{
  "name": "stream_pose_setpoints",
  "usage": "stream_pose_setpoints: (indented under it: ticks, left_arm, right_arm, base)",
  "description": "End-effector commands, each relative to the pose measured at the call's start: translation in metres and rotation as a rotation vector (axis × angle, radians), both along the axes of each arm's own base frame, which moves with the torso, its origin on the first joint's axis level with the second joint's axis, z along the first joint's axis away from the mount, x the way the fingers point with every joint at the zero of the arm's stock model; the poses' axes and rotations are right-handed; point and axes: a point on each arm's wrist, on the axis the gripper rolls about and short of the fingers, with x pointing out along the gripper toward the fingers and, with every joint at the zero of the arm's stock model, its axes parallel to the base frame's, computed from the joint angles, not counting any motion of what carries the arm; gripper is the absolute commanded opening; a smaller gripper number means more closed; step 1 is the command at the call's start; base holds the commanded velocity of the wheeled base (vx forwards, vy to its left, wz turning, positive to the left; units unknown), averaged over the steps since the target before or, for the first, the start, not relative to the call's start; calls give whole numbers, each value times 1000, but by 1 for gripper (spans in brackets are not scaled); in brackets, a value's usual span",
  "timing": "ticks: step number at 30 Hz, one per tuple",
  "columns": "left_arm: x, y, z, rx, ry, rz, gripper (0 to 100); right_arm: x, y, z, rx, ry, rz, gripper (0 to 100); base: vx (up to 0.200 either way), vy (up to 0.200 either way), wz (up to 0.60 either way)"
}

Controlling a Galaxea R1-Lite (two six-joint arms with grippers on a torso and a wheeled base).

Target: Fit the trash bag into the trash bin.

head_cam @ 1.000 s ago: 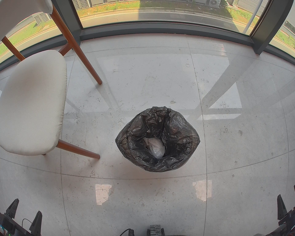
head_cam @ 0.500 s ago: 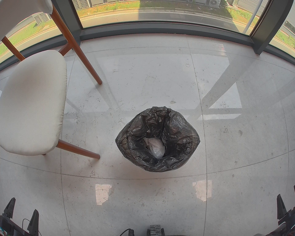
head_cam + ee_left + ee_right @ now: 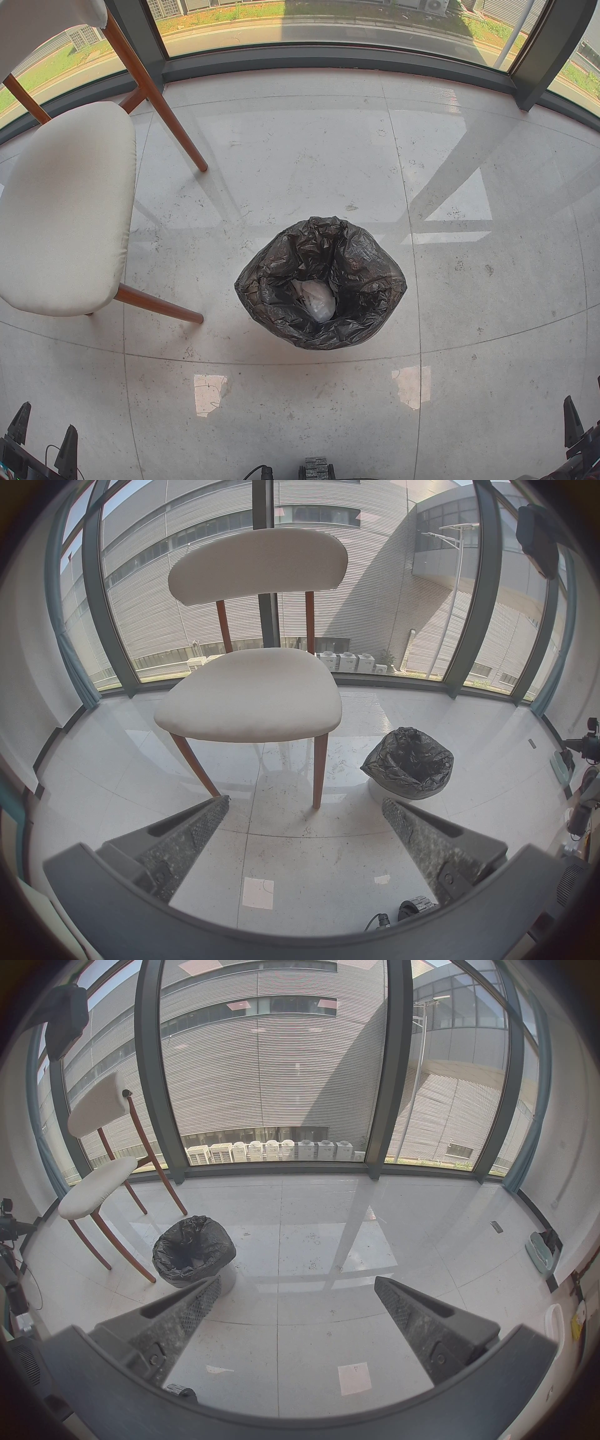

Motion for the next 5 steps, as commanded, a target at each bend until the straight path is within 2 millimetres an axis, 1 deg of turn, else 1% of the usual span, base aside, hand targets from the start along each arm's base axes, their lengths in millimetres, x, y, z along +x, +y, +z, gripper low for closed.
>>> stream_pose_setpoints:
  ticks: [1,5]
  left_arm:
    - [0,0,-4,-1,2,2,100]
    - [0,0,-4,0,2,2,100]
  right_arm:
    - [1,0,-5,-1,14,-1,100]
    - [1,0,-5,-3,14,2,100]
  base:
    - [0,0,0]
    - [0,0,0]
